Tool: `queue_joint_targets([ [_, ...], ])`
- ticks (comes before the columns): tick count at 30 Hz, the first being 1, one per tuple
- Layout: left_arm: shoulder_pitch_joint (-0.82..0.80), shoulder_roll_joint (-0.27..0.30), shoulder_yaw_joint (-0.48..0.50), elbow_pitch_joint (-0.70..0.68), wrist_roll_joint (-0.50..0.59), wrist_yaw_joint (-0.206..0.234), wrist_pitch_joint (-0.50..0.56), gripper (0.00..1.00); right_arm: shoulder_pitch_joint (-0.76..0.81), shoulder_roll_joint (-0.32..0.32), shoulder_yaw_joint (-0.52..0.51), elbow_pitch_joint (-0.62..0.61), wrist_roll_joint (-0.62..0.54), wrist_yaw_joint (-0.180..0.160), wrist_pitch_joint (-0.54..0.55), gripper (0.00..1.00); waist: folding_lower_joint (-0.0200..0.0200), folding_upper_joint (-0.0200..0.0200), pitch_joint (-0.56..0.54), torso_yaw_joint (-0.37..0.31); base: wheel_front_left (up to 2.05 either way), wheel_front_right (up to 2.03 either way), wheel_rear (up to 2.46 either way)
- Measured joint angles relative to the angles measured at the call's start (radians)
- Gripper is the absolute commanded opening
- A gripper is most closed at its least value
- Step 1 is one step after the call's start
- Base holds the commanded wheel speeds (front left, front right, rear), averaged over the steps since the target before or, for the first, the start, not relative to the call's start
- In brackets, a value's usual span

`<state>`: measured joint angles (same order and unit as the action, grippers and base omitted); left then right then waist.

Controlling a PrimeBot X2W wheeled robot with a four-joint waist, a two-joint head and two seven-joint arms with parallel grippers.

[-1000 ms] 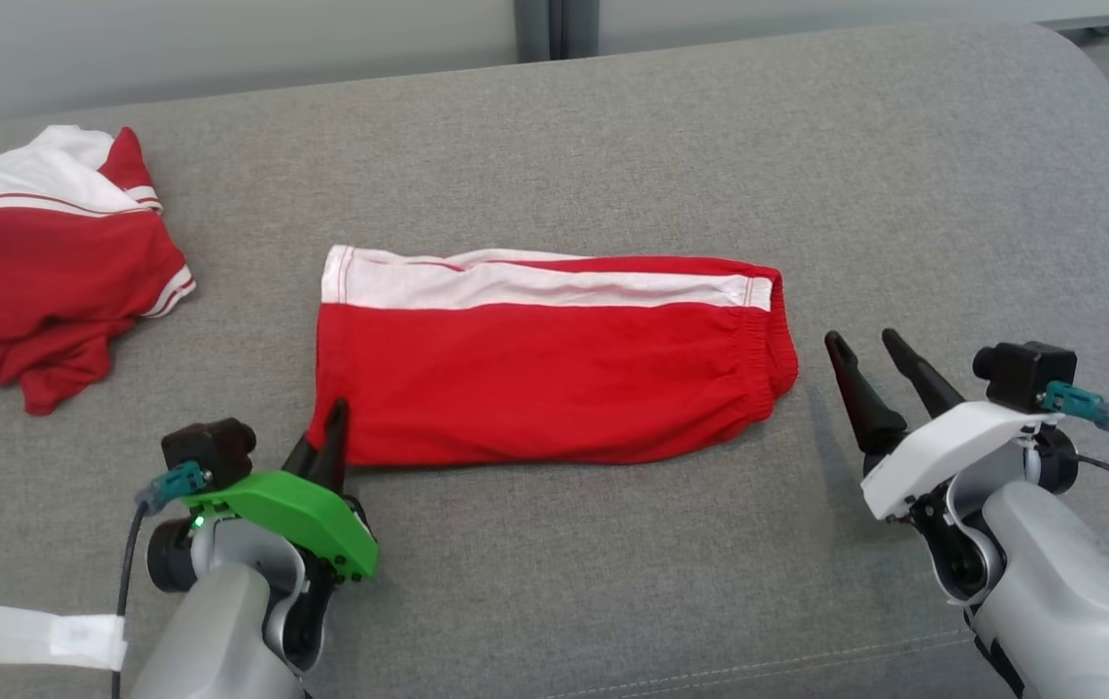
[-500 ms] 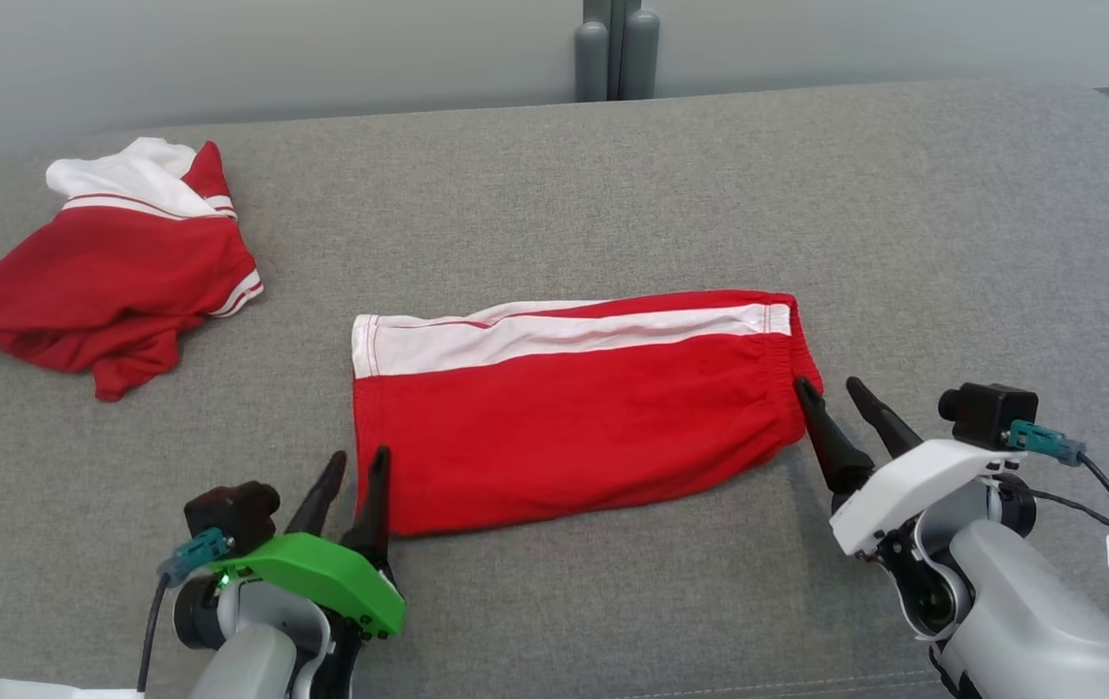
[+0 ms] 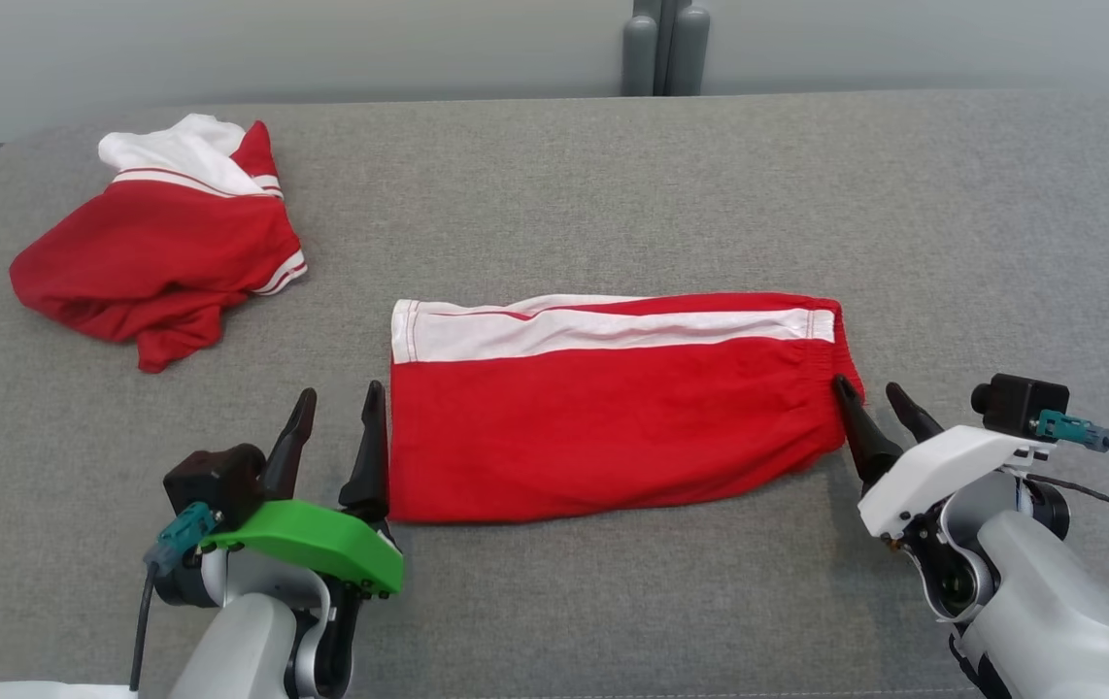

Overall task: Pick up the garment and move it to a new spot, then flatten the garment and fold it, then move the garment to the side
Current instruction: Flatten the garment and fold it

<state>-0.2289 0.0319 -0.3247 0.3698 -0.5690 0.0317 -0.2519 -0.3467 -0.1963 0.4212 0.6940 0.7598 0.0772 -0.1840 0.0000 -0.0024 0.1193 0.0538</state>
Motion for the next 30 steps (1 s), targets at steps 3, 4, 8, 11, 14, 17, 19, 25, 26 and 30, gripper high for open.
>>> queue_joint_targets([
  [3,0.023,0.001,0.003,-0.039,0.002,0.009,0.000,1.00,0.000,0.000,-0.009,0.015,0.017,-0.001,0.009,1.00,0.0000,0.0000,0.003,0.021,0.00,0.00,0.00],
  [4,0.029,0.001,0.004,-0.052,0.002,0.014,0.000,1.00,0.000,0.000,-0.014,0.022,0.024,-0.002,0.011,1.00,0.0000,0.0000,0.004,0.028,0.00,0.00,0.00],
  [8,0.049,0.001,0.007,-0.094,0.002,0.022,0.000,1.00,0.001,-0.001,-0.027,0.052,0.036,-0.009,0.020,1.00,0.0000,0.0000,0.008,0.059,0.00,0.00,0.00],
  [11,0.067,0.002,0.010,-0.117,0.002,0.028,0.000,1.00,0.005,0.001,-0.033,0.065,0.053,-0.008,0.027,1.00,0.0000,0.0000,0.010,0.080,0.00,0.00,0.00],
  [14,0.084,0.002,0.021,-0.136,0.005,0.035,0.000,1.00,0.007,0.009,-0.035,0.077,0.064,-0.008,0.029,1.00,0.0000,0.0000,0.013,0.100,0.00,0.00,0.00],
  [17,0.102,0.003,0.038,-0.162,0.014,0.045,0.000,1.00,0.007,0.016,-0.034,0.084,0.072,-0.007,0.036,0.46,0.0000,0.0000,0.016,0.112,0.00,0.00,0.00],
  [19,0.114,0.004,0.044,-0.175,0.020,0.049,0.000,1.00,0.007,0.019,-0.035,0.088,0.078,-0.004,0.035,0.28,0.0000,0.0000,0.018,0.114,0.00,0.00,0.00],
  [25,0.146,0.008,0.074,-0.219,0.021,0.057,0.000,1.00,0.005,0.032,-0.038,0.091,0.080,0.004,0.034,0.00,0.0000,0.0000,0.021,0.101,0.00,0.00,0.00],
  [26,0.151,0.008,0.076,-0.222,0.024,0.057,0.000,1.00,0.005,0.032,-0.039,0.091,0.081,0.007,0.030,0.00,0.0000,0.0000,0.021,0.097,0.00,0.00,0.00],
  [30,0.169,0.008,0.090,-0.244,0.028,0.061,0.000,1.00,-0.008,0.024,-0.043,0.090,0.081,0.011,0.020,0.00,0.0000,0.0000,0.022,0.075,0.00,0.00,0.00],
])
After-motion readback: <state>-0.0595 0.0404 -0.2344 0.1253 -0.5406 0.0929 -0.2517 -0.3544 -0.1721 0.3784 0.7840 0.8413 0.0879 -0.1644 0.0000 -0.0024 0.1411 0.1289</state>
